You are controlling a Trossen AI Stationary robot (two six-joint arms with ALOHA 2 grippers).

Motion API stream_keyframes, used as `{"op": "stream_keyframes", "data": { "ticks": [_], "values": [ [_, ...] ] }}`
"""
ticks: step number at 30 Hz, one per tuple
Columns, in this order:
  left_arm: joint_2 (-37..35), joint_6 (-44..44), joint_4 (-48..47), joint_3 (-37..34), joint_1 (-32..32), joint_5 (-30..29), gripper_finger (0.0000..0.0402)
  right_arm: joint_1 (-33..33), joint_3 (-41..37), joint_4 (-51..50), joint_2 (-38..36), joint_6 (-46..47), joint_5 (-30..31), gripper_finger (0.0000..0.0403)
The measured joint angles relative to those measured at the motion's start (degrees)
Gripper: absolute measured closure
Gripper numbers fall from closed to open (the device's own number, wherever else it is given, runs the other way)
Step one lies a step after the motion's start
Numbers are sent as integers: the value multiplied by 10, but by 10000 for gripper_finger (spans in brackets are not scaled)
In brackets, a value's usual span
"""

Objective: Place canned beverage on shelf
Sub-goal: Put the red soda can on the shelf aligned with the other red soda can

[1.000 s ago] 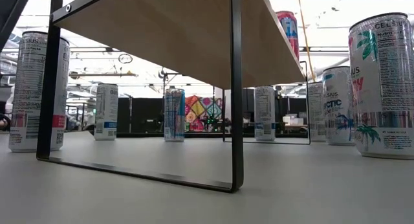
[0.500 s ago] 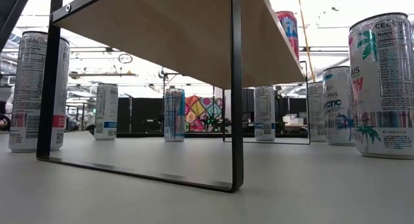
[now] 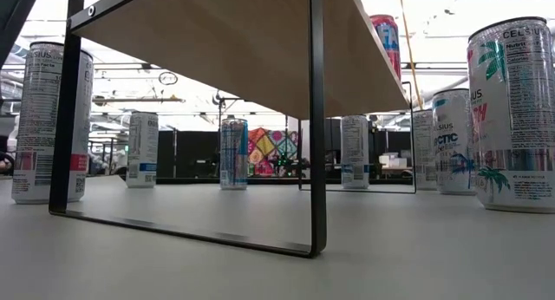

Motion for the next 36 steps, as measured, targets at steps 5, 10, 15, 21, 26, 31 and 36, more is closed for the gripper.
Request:
{"op": "stream_keyframes", "data": {
  "ticks": [5, 10, 15, 21, 26, 31, 36],
  "values": [
    [1, 7, 34, -42, 4, -1, 113, 0, 0, 0, 0, -4, -2, 78],
    [1, 8, 100, -70, 10, -4, 112, 0, 0, 0, 0, -4, -2, 78],
    [1, 14, 119, -79, 5, -16, 112, 0, 0, 0, 0, -5, -2, 78],
    [8, 43, 94, -79, -8, -34, 112, 0, 0, 0, 0, -17, -3, 78],
    [8, 54, 97, -79, -11, -48, 111, 0, 0, 0, 0, -16, -3, 78],
    [8, 68, 79, -79, -11, -53, 111, 0, 0, 0, 0, -15, -3, 78],
    [8, 86, 59, -79, -13, -59, 111, 0, 0, 0, 0, -16, -3, 78]
  ]
}}
